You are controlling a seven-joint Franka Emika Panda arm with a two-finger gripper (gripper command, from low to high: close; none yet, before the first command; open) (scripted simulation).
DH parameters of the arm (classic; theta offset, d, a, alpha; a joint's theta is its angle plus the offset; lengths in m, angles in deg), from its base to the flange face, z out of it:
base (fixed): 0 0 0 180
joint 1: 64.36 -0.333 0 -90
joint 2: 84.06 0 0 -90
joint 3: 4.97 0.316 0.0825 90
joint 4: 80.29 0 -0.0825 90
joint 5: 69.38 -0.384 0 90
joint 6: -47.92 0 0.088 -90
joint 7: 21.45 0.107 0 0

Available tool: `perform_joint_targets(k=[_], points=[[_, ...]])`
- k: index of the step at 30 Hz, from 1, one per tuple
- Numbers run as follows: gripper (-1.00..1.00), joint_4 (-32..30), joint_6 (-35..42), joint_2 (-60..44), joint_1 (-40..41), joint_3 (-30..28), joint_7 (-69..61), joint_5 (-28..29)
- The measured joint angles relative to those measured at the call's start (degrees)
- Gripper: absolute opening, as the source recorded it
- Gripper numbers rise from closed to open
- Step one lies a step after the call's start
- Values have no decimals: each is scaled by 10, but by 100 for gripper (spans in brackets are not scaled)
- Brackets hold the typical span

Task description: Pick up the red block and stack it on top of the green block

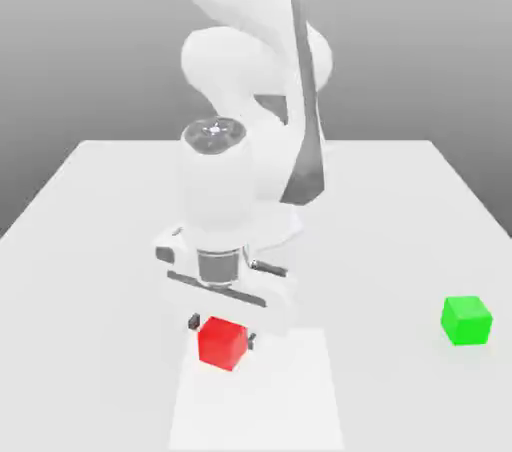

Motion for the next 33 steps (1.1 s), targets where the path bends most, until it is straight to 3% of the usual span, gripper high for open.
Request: perform_joint_targets(k=[5,12,27,33], points=[[-100,0,-3,-3,1,1,2,2],[-100,-18,109,127,5,8,-5,-7],[-100,105,215,111,-379,176,-51,-4],[-100,115,135,18,-396,130,-7,59]])
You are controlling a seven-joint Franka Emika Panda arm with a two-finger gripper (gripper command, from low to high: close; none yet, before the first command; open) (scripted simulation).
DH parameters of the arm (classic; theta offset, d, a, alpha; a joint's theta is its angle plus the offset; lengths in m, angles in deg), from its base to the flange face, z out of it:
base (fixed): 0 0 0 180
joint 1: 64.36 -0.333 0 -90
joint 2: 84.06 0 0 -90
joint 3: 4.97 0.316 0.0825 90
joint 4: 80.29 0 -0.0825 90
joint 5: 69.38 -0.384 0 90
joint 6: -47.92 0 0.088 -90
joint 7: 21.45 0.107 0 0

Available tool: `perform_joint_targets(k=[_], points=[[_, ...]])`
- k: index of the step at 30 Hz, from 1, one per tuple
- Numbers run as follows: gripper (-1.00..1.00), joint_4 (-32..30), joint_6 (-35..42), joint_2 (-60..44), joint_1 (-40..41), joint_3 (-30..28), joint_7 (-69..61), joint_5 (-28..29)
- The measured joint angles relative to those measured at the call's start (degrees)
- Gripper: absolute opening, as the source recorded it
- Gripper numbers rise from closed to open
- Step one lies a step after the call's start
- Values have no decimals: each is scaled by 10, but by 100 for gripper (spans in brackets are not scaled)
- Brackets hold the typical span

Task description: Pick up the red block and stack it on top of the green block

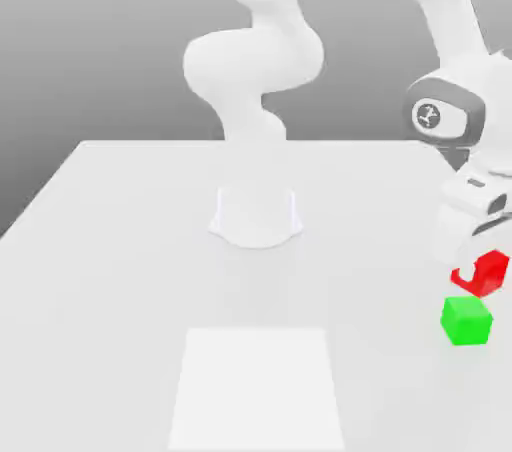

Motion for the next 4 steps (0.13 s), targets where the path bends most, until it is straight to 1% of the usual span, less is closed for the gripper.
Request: perform_joint_targets(k=[1,4], points=[[100,0,-12,-13,-4,-6,7,9],[100,0,-12,-13,-4,-6,7,9]])
